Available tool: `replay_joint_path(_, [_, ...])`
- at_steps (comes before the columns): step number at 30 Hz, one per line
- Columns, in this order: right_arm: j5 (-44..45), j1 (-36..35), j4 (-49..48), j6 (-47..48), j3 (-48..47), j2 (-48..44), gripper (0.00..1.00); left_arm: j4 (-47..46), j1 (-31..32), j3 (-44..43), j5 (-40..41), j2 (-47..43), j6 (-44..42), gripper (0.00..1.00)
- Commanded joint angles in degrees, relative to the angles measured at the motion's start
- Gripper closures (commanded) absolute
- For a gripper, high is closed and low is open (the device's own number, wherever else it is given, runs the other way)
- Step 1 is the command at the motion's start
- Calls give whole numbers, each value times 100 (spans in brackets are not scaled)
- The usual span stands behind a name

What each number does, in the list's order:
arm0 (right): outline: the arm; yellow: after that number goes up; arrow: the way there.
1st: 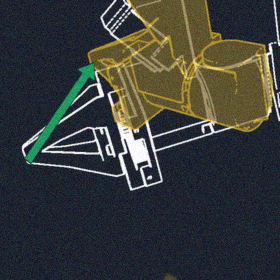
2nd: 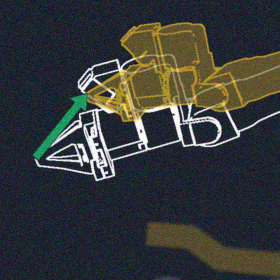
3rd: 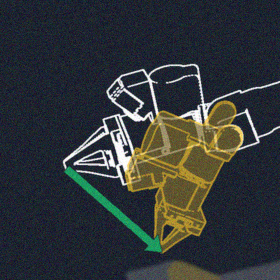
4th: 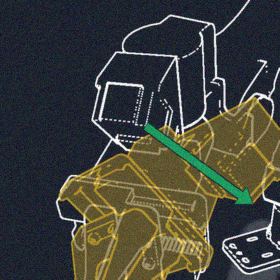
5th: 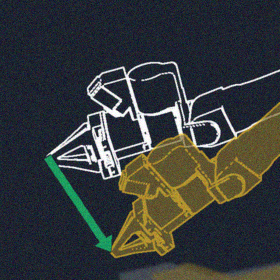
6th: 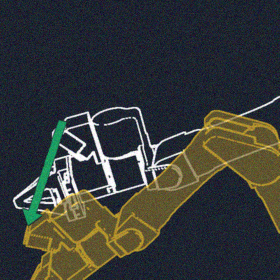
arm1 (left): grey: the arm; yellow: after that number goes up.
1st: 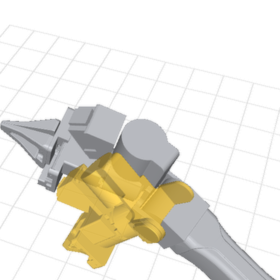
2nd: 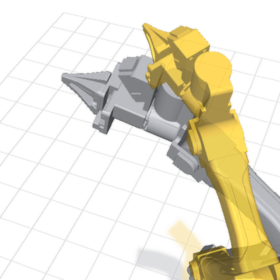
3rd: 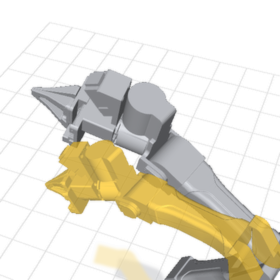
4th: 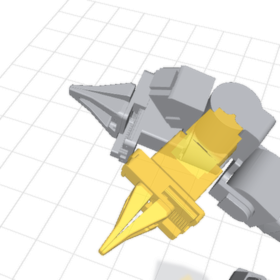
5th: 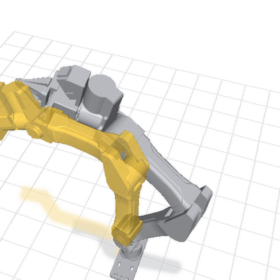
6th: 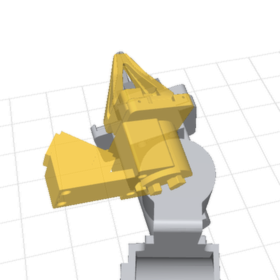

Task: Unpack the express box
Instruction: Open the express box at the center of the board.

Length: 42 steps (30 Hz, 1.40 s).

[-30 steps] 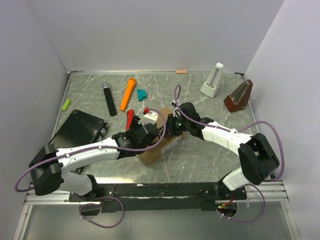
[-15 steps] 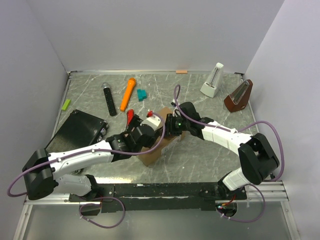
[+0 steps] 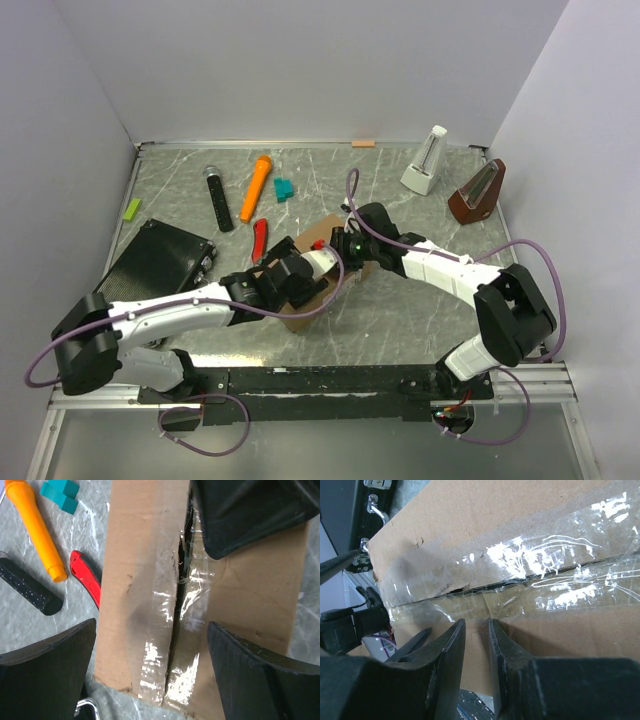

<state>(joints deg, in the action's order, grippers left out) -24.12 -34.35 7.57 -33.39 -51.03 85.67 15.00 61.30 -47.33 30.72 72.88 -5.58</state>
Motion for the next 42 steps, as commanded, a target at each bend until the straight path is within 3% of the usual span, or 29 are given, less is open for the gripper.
replay_joint_path(1, [355, 42, 675, 219, 57, 266, 66, -129, 66, -162, 197, 384, -382, 4])
replay_joint_path(15, [346, 60, 667, 271, 119, 275, 66, -165, 84, -329, 1454, 1114, -637, 17])
replay_joint_path(23, [329, 121, 623, 289, 233, 257, 66, -68, 93, -408, 1753, 1386, -681, 32])
replay_joint_path(31, [285, 148, 587, 315, 277, 257, 67, 222, 14, -602, 1385, 1088, -506, 55])
replay_joint_path(42, [294, 156, 570, 447, 383, 266, 69, 486, -513, -856, 726, 613, -66, 62])
